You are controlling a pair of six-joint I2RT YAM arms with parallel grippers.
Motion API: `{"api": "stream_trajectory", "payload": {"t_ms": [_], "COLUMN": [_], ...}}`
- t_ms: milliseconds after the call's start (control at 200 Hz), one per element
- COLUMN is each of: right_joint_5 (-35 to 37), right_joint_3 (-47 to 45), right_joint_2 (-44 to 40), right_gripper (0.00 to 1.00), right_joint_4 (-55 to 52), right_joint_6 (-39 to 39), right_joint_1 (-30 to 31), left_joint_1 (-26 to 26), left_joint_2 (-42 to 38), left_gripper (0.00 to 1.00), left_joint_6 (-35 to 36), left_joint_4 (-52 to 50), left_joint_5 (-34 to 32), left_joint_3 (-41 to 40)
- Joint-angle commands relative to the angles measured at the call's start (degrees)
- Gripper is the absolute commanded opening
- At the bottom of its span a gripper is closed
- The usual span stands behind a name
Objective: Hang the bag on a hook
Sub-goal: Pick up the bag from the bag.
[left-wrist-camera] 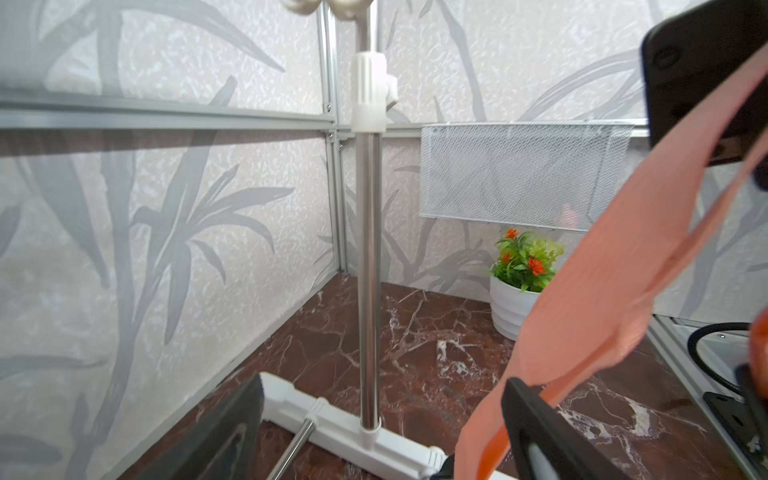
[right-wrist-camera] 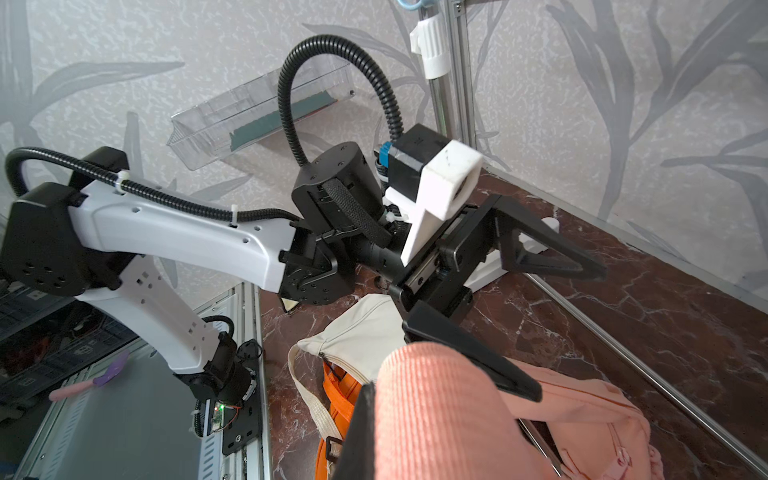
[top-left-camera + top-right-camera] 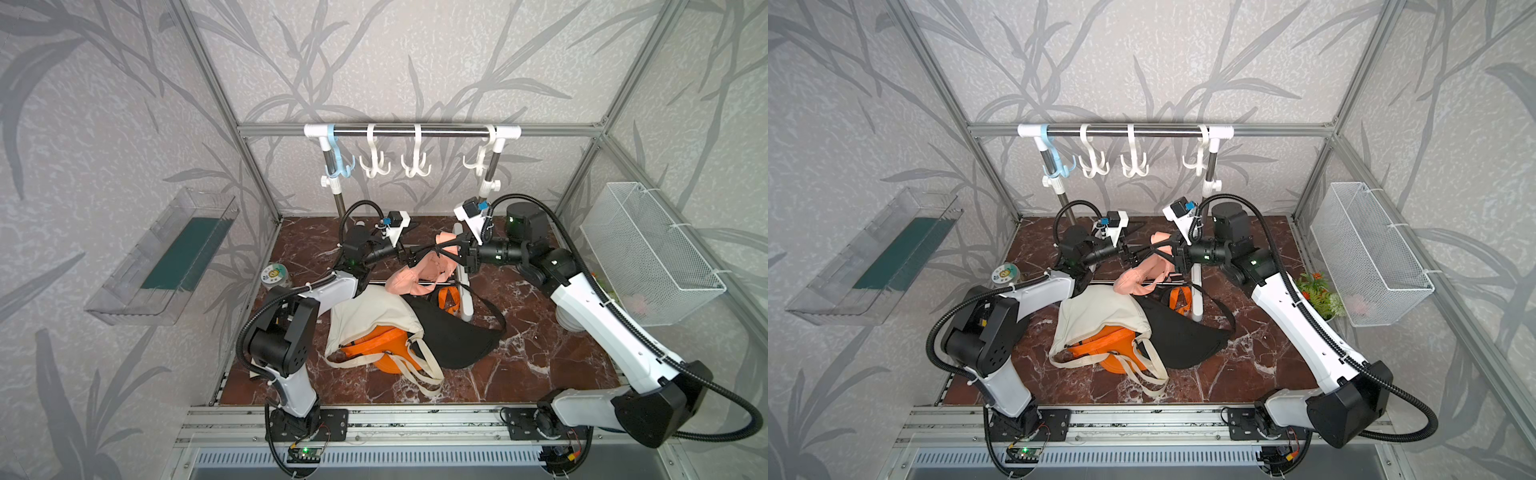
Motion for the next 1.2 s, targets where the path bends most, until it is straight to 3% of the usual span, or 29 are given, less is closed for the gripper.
{"api": "stream_trajectory", "payload": {"t_ms": [0, 205, 490, 545, 620, 655, 695, 710, 775, 920, 1195], "right_joint_5": [-5.8, -11.0, -15.2, -15.8, -15.2, -13.7, -11.1, -9.9, -4.0, 7.5, 27.1], "right_joint_3": [1.7, 1.4, 1.9, 1.4, 0.5, 0.3, 0.1, 0.1, -0.7, -3.2, 1.8], "right_joint_2": [0.2, 0.8, 1.2, 0.7, -0.1, -0.6, -1.2, -1.5, -2.9, -6.9, -11.3], "right_gripper": [0.00, 0.00, 0.00, 0.00, 0.00, 0.00, 0.00, 0.00, 0.00, 0.00, 0.00], "right_joint_4": [1.5, 4.7, 7.1, 7.2, 6.8, 5.6, 3.6, 2.9, 0.0, -4.9, -17.1], "right_joint_6": [-0.5, 1.5, 3.5, 4.0, 4.5, 4.1, 3.4, 3.3, 4.0, 8.7, 6.3], "right_joint_1": [-0.6, -1.3, -1.1, -1.2, -1.1, -1.2, -1.2, -1.3, -2.5, -8.0, -9.7], "left_joint_1": [-1.0, -2.9, -6.1, -6.1, -6.0, -5.8, -5.4, -5.2, -4.4, -3.8, -7.2], "left_joint_2": [0.2, -1.0, 4.5, 5.5, 6.6, 6.8, 6.4, 6.1, 4.1, -0.2, -5.9], "left_gripper": [0.90, 0.90, 0.89, 0.81, 0.56, 0.39, 0.07, 0.00, 0.00, 0.00, 0.00], "left_joint_6": [-4.4, -8.5, -10.1, -11.1, -11.5, -11.7, -11.6, -11.5, -9.8, -3.2, 3.7], "left_joint_4": [8.1, 9.5, 11.0, 12.4, 13.1, 13.5, 13.4, 13.0, 11.4, 5.7, -9.6], "left_joint_5": [9.6, 14.6, 11.6, 10.7, 9.7, 9.4, 8.6, 7.7, 1.5, -6.0, -14.9], "left_joint_3": [1.3, -1.1, 2.3, 3.4, 5.2, 5.8, 6.2, 6.3, 5.6, 6.9, 14.6]}}
